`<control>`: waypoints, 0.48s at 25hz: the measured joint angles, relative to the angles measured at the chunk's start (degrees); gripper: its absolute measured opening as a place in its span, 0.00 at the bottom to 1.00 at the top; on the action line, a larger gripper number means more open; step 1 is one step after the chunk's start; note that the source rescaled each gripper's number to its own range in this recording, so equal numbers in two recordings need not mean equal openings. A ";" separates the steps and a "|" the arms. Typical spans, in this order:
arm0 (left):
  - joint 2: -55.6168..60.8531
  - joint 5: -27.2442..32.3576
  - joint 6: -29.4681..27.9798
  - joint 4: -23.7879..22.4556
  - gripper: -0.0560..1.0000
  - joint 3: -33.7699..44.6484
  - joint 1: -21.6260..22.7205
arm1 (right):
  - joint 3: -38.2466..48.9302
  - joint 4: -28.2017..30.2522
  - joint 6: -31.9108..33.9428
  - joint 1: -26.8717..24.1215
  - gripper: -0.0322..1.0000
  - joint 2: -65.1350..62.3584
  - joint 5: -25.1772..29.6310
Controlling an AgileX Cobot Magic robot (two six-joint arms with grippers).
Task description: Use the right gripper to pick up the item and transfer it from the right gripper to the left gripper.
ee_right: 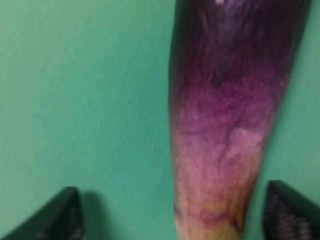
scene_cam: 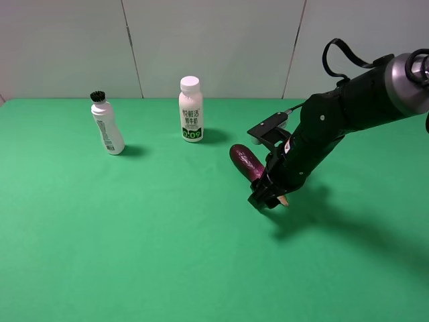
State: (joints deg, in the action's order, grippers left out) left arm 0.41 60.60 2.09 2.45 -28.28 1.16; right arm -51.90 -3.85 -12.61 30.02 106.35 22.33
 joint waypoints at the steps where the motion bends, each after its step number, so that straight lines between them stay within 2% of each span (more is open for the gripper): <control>1: 0.00 0.00 0.00 0.00 0.98 0.00 0.00 | 0.00 0.06 0.00 0.00 0.47 0.00 -0.05; 5: 0.00 0.00 0.00 0.00 0.98 0.00 0.00 | -0.08 0.19 0.00 0.00 0.04 0.00 -0.11; 12: 0.00 0.00 0.00 0.00 0.98 0.00 0.00 | -0.13 0.19 0.00 0.00 0.03 0.00 -0.23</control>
State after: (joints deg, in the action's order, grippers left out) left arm 0.41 60.60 2.09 2.45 -28.28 1.16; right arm -52.03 -3.66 -12.61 30.02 106.35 22.10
